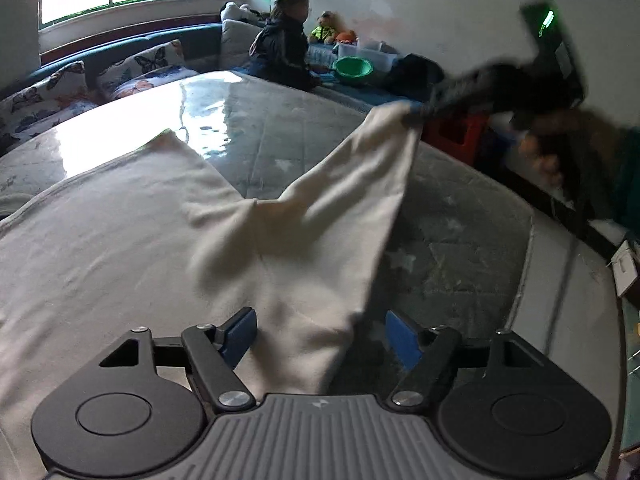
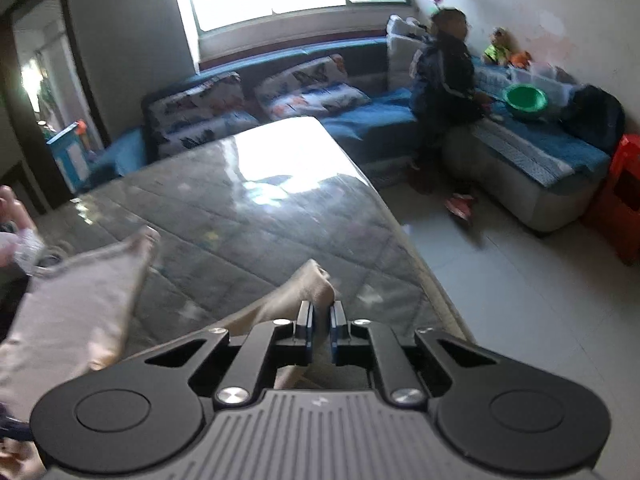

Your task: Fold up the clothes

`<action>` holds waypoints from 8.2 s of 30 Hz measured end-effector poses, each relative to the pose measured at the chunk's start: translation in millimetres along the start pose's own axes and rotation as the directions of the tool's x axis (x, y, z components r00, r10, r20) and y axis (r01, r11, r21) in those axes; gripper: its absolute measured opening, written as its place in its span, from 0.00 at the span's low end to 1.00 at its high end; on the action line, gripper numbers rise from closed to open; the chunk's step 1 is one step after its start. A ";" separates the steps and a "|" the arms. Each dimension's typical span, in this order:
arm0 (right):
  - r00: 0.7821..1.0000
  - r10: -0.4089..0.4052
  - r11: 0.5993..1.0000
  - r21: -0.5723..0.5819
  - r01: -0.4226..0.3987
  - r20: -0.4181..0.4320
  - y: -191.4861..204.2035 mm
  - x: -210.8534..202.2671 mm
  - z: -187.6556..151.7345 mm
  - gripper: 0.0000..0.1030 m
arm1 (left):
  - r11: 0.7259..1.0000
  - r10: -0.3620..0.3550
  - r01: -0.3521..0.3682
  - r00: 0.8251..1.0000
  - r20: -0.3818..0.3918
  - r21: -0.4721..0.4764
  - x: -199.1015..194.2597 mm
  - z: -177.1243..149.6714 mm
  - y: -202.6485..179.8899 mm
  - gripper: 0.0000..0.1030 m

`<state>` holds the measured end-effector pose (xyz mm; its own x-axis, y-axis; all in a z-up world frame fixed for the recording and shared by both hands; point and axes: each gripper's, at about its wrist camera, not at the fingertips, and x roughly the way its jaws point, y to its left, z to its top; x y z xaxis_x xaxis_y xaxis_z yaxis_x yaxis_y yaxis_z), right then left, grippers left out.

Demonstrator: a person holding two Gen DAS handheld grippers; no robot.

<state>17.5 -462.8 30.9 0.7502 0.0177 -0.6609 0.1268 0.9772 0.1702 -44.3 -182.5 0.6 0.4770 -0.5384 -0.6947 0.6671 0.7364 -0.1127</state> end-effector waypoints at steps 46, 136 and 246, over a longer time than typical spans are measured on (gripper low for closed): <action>0.918 0.245 0.829 -0.424 -0.365 -0.311 204.4 -1.8 -44.8 0.18 | 0.926 0.249 -0.207 0.963 0.100 -0.315 -103.0 -58.3 113.4 0.62; 0.836 0.407 0.648 -0.528 -0.549 -0.368 303.9 2.9 -72.8 0.21 | 0.384 0.729 -0.623 0.658 -0.189 -0.682 -180.9 -131.8 279.6 0.22; 0.925 0.212 0.702 -0.610 -0.368 -0.314 214.4 -22.6 -89.8 0.33 | 0.990 0.126 -0.123 0.991 0.038 -0.069 -122.5 -78.7 67.9 0.59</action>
<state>-30.5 -234.7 16.8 0.5172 0.2901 -0.8052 -0.5829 0.8082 -0.0833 -102.5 -34.3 22.2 0.5789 -0.4566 -0.6755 0.5620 0.8237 -0.0751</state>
